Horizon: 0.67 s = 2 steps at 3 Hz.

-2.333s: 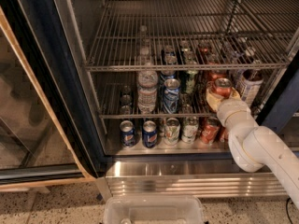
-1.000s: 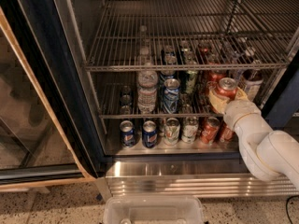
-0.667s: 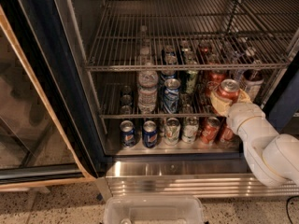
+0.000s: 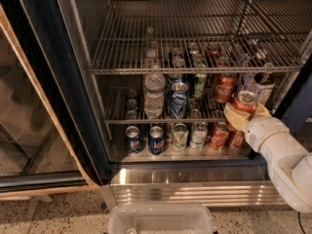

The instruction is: Pick coke can from middle shelf of fridge

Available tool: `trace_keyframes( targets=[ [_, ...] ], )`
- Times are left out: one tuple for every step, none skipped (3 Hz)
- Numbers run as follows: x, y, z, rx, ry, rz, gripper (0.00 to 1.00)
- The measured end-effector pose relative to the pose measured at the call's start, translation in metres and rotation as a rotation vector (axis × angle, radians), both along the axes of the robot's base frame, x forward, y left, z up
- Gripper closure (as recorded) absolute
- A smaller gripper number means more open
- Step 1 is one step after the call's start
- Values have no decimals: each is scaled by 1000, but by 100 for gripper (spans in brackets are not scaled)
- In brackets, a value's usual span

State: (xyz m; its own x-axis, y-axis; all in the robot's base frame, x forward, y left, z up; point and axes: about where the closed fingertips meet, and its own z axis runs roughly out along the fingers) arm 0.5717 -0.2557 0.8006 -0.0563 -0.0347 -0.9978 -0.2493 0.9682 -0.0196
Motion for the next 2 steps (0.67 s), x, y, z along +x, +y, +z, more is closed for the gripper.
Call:
trace_keyframes(
  targets=[
    [-16, -3, 3, 29, 15, 27, 100],
    [-35, -22, 15, 70, 53, 31, 100]
  ],
)
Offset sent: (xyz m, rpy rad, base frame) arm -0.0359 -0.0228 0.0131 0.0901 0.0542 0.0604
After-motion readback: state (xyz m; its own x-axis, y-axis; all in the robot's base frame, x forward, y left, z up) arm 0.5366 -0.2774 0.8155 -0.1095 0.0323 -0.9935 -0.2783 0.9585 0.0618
